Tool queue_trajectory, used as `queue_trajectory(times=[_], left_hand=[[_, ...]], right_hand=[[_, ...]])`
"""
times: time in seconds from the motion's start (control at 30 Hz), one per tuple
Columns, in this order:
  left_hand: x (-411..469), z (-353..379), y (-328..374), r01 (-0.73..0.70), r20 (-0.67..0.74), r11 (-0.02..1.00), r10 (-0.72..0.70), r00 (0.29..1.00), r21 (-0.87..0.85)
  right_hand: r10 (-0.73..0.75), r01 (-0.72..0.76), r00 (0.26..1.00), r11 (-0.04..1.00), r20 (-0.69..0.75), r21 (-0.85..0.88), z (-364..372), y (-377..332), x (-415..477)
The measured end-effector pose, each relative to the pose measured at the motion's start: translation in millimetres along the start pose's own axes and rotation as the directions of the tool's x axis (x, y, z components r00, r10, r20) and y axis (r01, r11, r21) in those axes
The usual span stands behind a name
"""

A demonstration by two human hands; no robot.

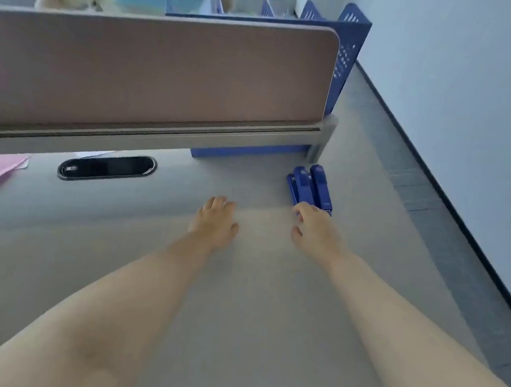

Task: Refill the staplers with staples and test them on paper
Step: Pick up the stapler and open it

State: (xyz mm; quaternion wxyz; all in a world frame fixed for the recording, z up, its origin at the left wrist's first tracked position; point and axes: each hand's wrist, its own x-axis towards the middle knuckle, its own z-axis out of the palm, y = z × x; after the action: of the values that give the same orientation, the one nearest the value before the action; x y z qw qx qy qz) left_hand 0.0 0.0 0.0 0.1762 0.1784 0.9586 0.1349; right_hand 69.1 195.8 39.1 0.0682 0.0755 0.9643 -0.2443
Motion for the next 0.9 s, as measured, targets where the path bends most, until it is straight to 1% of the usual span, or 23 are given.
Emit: queue_trajectory(times=[0.03,0.1,0.23,0.3,0.37,0.43,0.53,0.63,0.77,0.9], left_hand=[[4,8,-3,0.011,0.039,0.999,-0.013,0.999,0.036],[12,23,-10,0.019,0.036,0.998,-0.021,0.999,0.059],[15,47,-23,-0.008,-0.048,0.991,0.014,0.999,0.132],[15,47,-26,-0.012,-0.1,0.99,0.026,0.995,0.14],[16,47,-28,-0.029,-0.109,0.991,0.043,0.993,0.127],[16,49,-29,-0.026,-0.117,0.992,0.04,0.992,0.124],[16,51,-30,-0.024,-0.131,0.993,0.039,0.991,0.116],[17,51,-32,-0.025,-0.128,0.993,0.04,0.991,0.119],[17,51,-33,-0.021,-0.14,0.997,0.032,0.99,0.08],[17,51,-35,-0.032,-0.149,0.999,0.038,0.988,0.044]], right_hand=[[0.008,-0.008,1.0,1.0,0.005,-0.03,5,4,3],[0.012,-0.012,1.0,0.996,-0.008,-0.092,13,10,11],[0.024,-0.03,0.999,0.988,-0.038,-0.154,24,19,30],[0.02,-0.037,0.996,0.982,-0.091,-0.188,26,21,44],[0.046,-0.073,0.99,0.975,-0.131,-0.211,27,21,56],[0.087,-0.115,0.986,0.973,-0.143,-0.201,29,18,67],[0.153,-0.174,0.977,0.975,-0.149,-0.137,33,15,78],[0.19,-0.209,0.968,0.971,-0.161,-0.111,35,14,88],[0.255,-0.266,0.957,0.962,-0.137,-0.068,35,15,99],[0.239,-0.253,0.962,0.963,-0.133,-0.098,39,11,102]])
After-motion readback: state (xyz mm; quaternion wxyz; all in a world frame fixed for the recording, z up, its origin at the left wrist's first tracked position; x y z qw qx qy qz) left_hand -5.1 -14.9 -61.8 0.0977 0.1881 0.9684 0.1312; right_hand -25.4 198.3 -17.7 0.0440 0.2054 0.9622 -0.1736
